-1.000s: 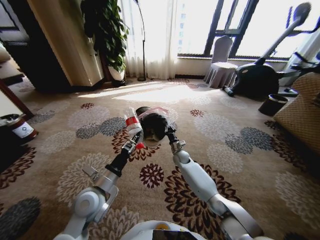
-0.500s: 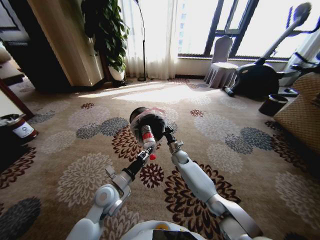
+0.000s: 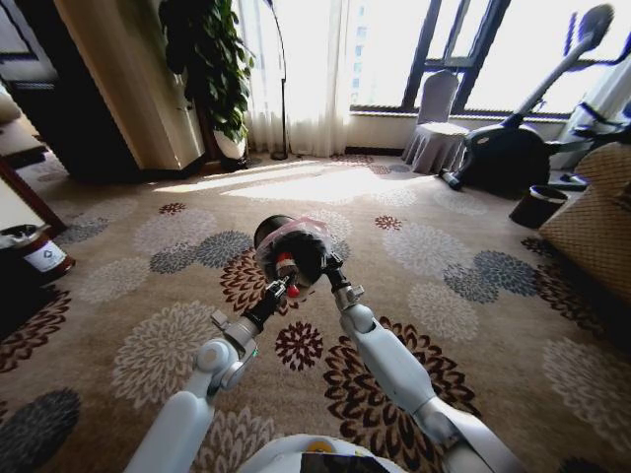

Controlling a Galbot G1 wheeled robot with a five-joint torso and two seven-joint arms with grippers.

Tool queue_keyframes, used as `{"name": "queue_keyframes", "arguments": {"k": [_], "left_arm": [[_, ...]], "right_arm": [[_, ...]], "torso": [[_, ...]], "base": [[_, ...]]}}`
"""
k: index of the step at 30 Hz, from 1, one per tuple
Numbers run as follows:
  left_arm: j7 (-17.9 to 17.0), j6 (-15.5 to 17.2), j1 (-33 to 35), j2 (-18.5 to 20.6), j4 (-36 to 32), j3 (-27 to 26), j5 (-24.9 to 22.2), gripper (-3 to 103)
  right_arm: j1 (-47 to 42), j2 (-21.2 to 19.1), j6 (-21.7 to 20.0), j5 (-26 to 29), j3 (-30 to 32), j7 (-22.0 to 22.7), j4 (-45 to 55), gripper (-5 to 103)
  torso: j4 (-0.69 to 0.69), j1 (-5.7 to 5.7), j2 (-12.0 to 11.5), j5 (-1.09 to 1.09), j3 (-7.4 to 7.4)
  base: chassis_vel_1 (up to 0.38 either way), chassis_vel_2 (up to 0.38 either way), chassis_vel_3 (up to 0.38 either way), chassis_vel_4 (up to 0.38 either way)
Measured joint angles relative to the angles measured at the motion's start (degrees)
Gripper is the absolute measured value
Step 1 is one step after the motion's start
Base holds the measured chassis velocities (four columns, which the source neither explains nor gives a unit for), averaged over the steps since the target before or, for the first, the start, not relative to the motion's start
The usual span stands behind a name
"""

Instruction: Pick up the trash from the ground and place it into the trash bin.

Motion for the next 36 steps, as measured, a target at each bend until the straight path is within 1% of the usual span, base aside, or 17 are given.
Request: {"name": "queue_keyframes", "arguments": {"k": [4, 6, 8, 9, 11, 13, 15, 21, 22, 25, 27, 31, 32, 33, 34, 35, 36], "left_arm": [[-0.58, -0.54, -3.13, -0.88, 2.18, -0.01, -1.08, 24], [-2.22, -1.26, -6.54, -1.77, 4.43, -0.64, -1.74, 35], [-2.79, -1.35, -7.52, -2.08, 5.17, -0.89, -1.65, 35], [-3.54, -1.20, -8.26, -2.22, 5.63, -1.05, -1.63, 40], [-4.51, 0.63, -8.01, -1.61, 5.50, -0.80, -0.63, 51], [-3.26, 1.46, -6.12, -0.70, 4.57, -0.05, 1.47, 62], [-2.64, 1.66, -5.36, -0.45, 4.15, 0.26, 2.08, 62], [1.45, 3.37, 0.19, 1.13, -0.37, 1.90, 6.91, 89], [1.45, 3.37, 0.19, 1.13, -0.37, 1.90, 6.91, 89], [2.86, 4.77, 1.70, 1.95, -2.91, 2.50, 12.42, 99], [3.13, 5.98, 2.12, 2.28, -4.21, 2.54, 13.80, 99], [5.89, 8.46, 3.70, 3.61, -9.12, 3.16, 23.84, 100], [5.89, 8.46, 3.70, 3.61, -9.12, 3.16, 23.84, 100], [6.67, 8.29, 4.11, 3.83, -9.74, 3.14, 26.72, 100], [8.45, 6.85, 4.94, 4.23, -10.24, 3.06, 32.62, 100], [8.45, 6.85, 4.94, 4.23, -10.24, 3.06, 32.62, 100], [12.62, 2.05, 6.61, 4.86, -10.36, 2.43, 44.58, 100]], "right_arm": [[-0.97, -0.70, 0.17, -0.01, -0.19, -0.01, 1.18, 0], [-1.84, -1.17, 0.23, -0.20, -0.19, 0.03, 1.95, 0], [-2.12, -1.22, 0.23, -0.45, -0.12, 0.04, 2.01, 0], [-2.36, -1.31, 0.22, -0.62, -0.11, 0.00, 2.05, 0], [-2.71, -1.59, 0.19, -0.74, -0.10, -0.05, 2.05, 0], [-2.69, -1.78, 0.19, -0.71, 0.02, 0.02, 2.08, 0], [-2.65, -1.78, 0.19, -0.69, 0.02, 0.02, 2.09, 0], [-1.99, -1.62, 0.06, -0.61, -0.02, 0.00, 1.81, 0], [-1.99, -1.62, 0.06, -0.61, -0.02, 0.00, 1.81, 0], [-1.99, -1.58, -0.03, -0.59, -0.03, 0.00, 1.78, 0], [-1.99, -1.64, -0.08, -0.57, -0.03, 0.00, 1.78, 0], [-2.00, -2.00, -0.32, -0.55, 0.07, 0.00, 1.73, 0], [-2.00, -2.00, -0.32, -0.55, 0.07, 0.00, 1.73, 0], [-2.01, -2.16, -0.55, -0.45, 0.11, 0.00, 1.82, 0], [-2.09, -2.49, -1.14, -0.27, 0.16, 0.00, 2.16, 0], [-2.09, -2.49, -1.14, -0.27, 0.16, 0.00, 2.16, 0], [-2.22, -3.05, -2.36, 0.11, 0.31, -0.01, 2.86, 0]], "torso": [[-0.01, 0.00, 0.00, 0.00, 0.00], [-0.02, 0.00, 0.01, 0.02, -0.01], [-0.02, 0.00, 0.00, 0.02, 0.00], [-0.02, 0.00, 0.00, -0.01, 0.00], [-0.02, 0.01, 0.00, 0.01, 0.01], [-0.01, 0.00, 0.00, 0.00, 0.00], [-0.02, 0.00, 0.00, 0.00, 0.00], [0.00, 0.00, 0.00, 0.00, 0.00], [0.00, 0.00, 0.00, 0.00, 0.00], [-0.01, 0.00, 0.00, -0.01, 0.00], [-0.01, 0.00, 0.00, 0.00, 0.00], [-0.01, 0.00, 0.00, 0.01, -0.01], [-0.01, 0.00, 0.00, 0.01, -0.01], [-0.01, 0.00, 0.01, 0.01, -0.01], [-0.01, 0.00, 0.00, 0.01, -0.01], [-0.01, 0.00, 0.00, 0.01, -0.01], [-0.01, 0.00, 0.00, 0.00, 0.00]], "base": [[0.000, 0.000, 0.000, 0.000], [0.000, 0.000, 0.000, 0.000], [0.000, 0.000, 0.000, 0.000], [0.000, 0.000, 0.000, 0.000], [0.000, 0.000, 0.000, 0.000], [0.000, 0.000, 0.000, 0.000], [0.000, 0.000, 0.000, 0.000], [0.000, 0.000, 0.000, 0.000], [0.000, 0.000, 0.000, 0.000], [0.000, 0.000, 0.000, 0.000], [0.000, 0.000, 0.000, 0.000], [0.000, 0.000, 0.000, 0.000], [0.000, 0.000, 0.000, 0.000], [0.000, 0.000, 0.000, 0.000], [0.000, 0.000, 0.000, 0.000], [0.000, 0.000, 0.000, 0.000], [0.000, 0.000, 0.000, 0.000]]}}
